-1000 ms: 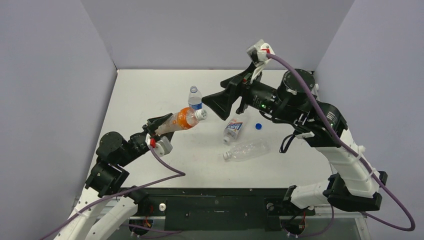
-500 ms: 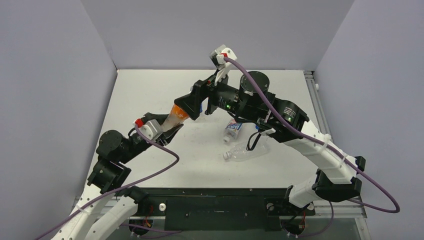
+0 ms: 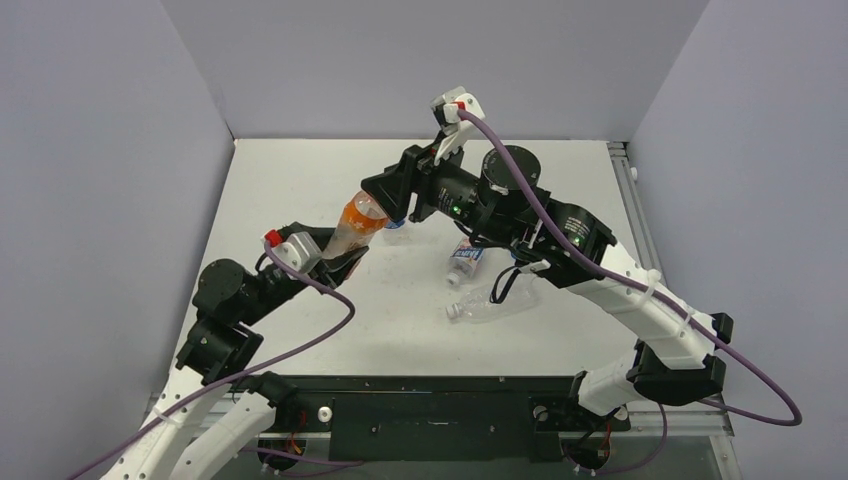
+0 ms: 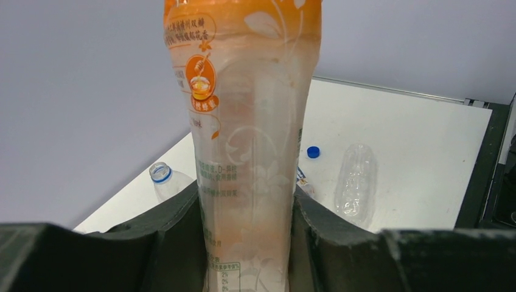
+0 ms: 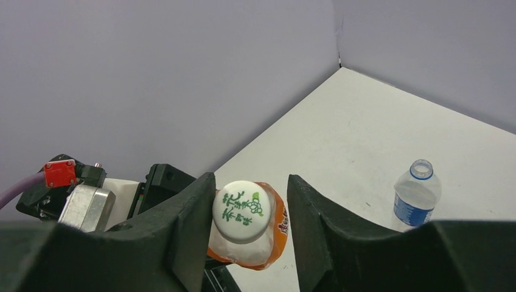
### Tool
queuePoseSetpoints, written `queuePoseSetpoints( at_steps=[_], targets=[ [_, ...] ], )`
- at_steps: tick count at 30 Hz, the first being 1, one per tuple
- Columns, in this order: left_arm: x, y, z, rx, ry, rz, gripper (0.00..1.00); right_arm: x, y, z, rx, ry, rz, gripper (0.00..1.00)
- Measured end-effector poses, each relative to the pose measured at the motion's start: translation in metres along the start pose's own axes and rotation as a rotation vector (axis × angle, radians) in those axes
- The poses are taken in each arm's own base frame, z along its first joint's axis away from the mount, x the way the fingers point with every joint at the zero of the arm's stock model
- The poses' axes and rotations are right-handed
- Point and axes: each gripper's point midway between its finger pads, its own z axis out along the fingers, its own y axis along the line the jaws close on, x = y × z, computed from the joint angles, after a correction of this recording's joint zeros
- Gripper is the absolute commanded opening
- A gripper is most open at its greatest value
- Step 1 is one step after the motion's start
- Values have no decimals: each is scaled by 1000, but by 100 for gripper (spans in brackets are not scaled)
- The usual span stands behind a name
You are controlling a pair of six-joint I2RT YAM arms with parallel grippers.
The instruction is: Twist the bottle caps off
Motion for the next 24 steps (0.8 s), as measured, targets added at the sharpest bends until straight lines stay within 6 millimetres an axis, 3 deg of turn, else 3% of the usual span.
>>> queuePoseSetpoints(
  at_steps=[2, 3, 5, 10, 18, 21, 24],
  targets=[
    [1, 0, 1, 1, 2, -16, 64, 1, 2, 1, -5, 2, 3, 24],
    [1, 0, 2, 2, 3, -16, 82, 0, 3, 1, -6, 1, 1, 20],
    [0, -3, 2, 12, 2, -38, 99, 2, 5, 3, -9, 6, 1, 12],
    [-13, -11, 5, 53, -14, -123, 97, 9, 9, 9, -14, 23, -21, 0],
    [-43, -30, 9, 167, -43, -254, 99, 21, 23, 6, -65, 67, -109, 0],
    [-43, -36, 9, 205, -36, -278, 89, 22, 28, 4, -79, 78, -129, 0],
    [-39, -37, 12, 211, -24, -289, 71, 22, 33, 5, -88, 79, -149, 0]
  ],
)
